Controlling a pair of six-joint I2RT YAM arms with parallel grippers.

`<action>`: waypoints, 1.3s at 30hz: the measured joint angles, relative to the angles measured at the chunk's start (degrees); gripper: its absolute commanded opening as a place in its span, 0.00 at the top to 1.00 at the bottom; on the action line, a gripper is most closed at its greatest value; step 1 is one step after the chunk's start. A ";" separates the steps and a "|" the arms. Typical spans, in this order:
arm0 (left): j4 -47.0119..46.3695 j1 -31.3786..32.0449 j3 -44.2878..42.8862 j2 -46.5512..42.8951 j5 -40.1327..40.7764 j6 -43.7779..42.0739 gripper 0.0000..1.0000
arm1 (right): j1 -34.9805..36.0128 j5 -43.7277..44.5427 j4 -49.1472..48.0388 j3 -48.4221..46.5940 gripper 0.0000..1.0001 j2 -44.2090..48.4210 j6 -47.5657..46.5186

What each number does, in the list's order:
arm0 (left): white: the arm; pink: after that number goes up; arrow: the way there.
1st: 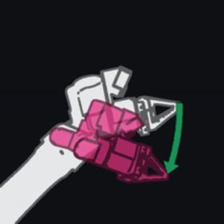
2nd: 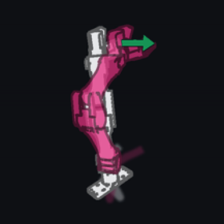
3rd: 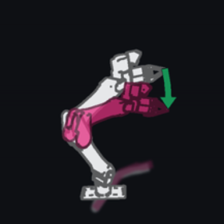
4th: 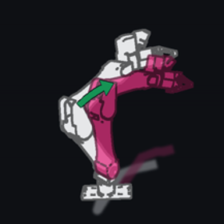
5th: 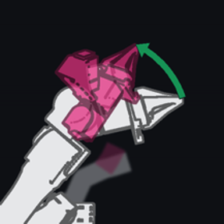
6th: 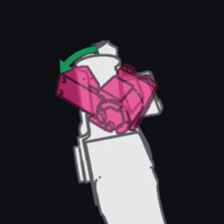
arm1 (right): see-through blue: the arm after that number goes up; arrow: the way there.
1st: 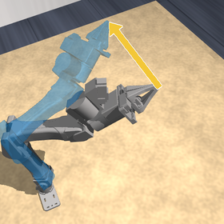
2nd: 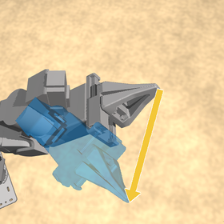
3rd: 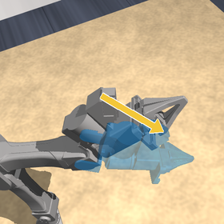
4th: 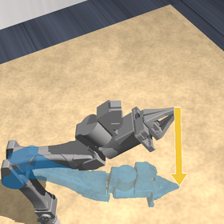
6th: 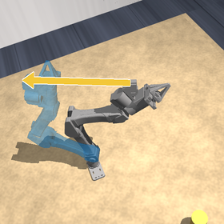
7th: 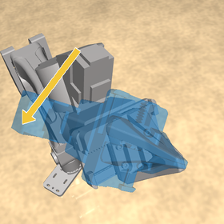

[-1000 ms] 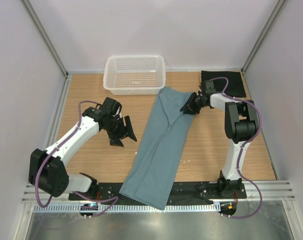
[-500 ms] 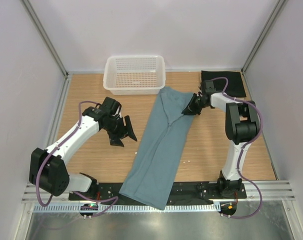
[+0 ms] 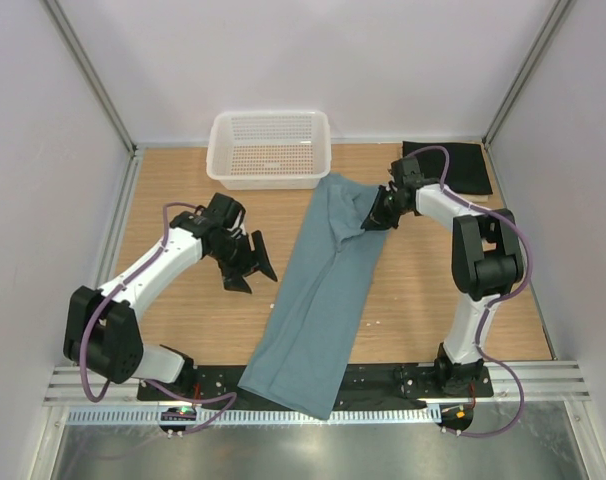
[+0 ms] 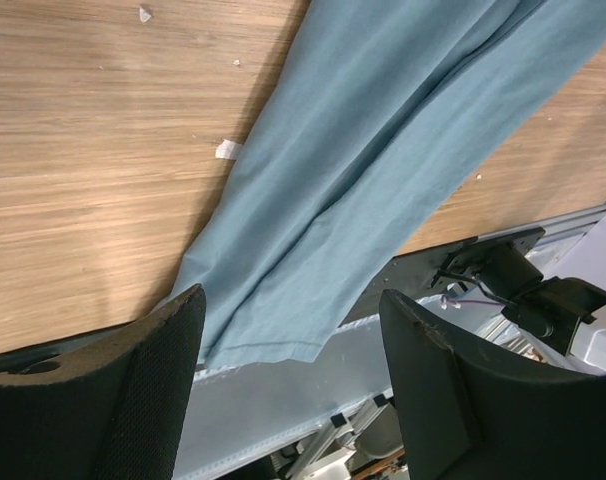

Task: Fold and stack the t-shirts
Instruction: Fold the tshirt

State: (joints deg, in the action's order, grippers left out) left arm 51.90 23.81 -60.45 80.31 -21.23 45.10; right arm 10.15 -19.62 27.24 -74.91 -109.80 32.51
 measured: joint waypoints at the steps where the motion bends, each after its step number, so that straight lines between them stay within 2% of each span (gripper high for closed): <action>1: -0.11 -0.02 0.00 0.11 -0.11 0.13 0.29 | 0.24 0.42 0.07 -0.63 0.86 0.00 -0.74; 12: -2.71 -0.02 0.44 1.07 -1.68 1.68 0.29 | 4.13 2.60 0.90 -8.22 0.86 -0.76 -4.24; 21: -3.89 -0.02 2.67 1.36 -2.38 2.69 0.28 | 5.42 6.93 1.53 3.45 0.86 8.74 -0.70; 24: -4.37 -0.02 2.67 2.27 -2.45 2.69 0.27 | 5.57 7.82 1.22 8.33 0.83 11.45 0.90; 26: -4.76 -0.02 2.64 3.26 -2.64 2.69 0.27 | 5.79 7.91 0.98 10.86 0.75 12.07 1.73; 27: -4.94 -0.02 2.62 3.76 -2.84 2.69 0.27 | 5.95 7.91 1.01 11.63 0.68 12.04 2.01; 28: -5.01 -0.02 2.51 4.22 -2.91 2.69 0.27 | 6.03 7.89 1.01 12.35 0.46 12.04 2.14; 30: -4.90 0.13 1.53 5.44 -2.99 2.62 0.27 | 5.70 7.93 1.05 12.66 0.37 12.04 2.25; 32: -5.03 0.68 -0.50 6.86 -2.93 2.47 0.27 | 4.63 7.21 0.02 12.37 0.37 12.02 1.46; 34: -5.66 1.75 -3.26 8.13 -2.43 2.45 0.29 | 1.97 5.92 0.07 10.03 0.41 11.13 0.57; 35: -6.36 2.67 -4.79 8.63 -2.10 2.49 0.31 | 0.44 5.55 -0.22 8.20 0.46 10.25 0.04; 36: -7.54 3.89 -6.56 9.16 -1.46 2.67 0.33 | -0.96 5.27 -0.33 5.95 0.59 9.07 -0.55; 39: -14.05 8.35 -9.94 10.64 -0.17 3.93 0.39 | -4.85 2.80 -2.93 -3.08 0.69 3.26 -2.43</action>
State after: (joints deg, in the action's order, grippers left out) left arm 37.85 32.16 -70.39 90.96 -21.41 49.04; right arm 5.30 -16.82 24.32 -78.00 -106.54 30.09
